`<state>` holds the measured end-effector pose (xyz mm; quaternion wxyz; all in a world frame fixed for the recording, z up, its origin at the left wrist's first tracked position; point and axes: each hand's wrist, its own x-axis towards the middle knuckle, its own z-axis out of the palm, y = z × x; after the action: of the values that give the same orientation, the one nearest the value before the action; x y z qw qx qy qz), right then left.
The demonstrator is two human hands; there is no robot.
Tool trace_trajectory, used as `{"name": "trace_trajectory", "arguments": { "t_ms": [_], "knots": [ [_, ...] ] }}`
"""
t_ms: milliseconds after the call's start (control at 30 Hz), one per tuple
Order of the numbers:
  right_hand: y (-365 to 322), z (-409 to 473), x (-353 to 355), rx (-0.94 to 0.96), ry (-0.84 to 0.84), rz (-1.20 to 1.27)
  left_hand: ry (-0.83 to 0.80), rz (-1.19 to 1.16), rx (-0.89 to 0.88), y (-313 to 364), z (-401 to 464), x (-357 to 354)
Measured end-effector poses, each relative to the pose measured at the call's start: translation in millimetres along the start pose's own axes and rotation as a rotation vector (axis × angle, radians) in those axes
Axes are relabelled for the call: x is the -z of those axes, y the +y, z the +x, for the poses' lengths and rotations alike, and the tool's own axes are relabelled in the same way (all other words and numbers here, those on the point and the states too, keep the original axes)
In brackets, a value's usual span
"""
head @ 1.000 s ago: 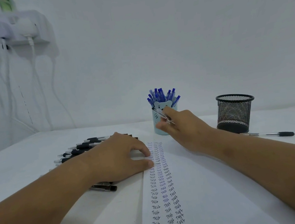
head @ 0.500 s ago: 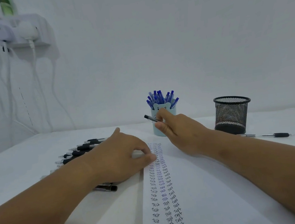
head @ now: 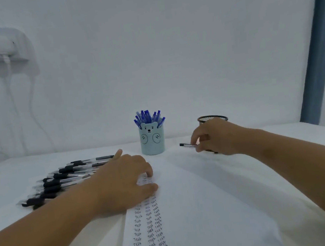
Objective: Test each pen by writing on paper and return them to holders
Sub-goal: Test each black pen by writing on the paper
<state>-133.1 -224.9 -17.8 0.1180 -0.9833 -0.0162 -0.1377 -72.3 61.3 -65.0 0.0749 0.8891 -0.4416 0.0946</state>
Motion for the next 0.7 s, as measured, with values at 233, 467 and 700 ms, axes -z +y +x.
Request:
{"name": "trace_trajectory", "arguments": {
  "t_ms": [233,467,700],
  "knots": [
    [63.2,-39.8,7.4,-0.116,-0.005,-0.227,0.004,0.002,0.037,19.7,0.1,-2.3],
    [78.7,-47.0,0.3,-0.213,-0.005,-0.309,0.024,-0.027,0.020,20.2,0.6,-2.3],
    [33.8,-28.7,0.4,-0.084,-0.026,-0.276,0.051,-0.094,-0.001,14.2,0.4,-3.1]
  ]
}}
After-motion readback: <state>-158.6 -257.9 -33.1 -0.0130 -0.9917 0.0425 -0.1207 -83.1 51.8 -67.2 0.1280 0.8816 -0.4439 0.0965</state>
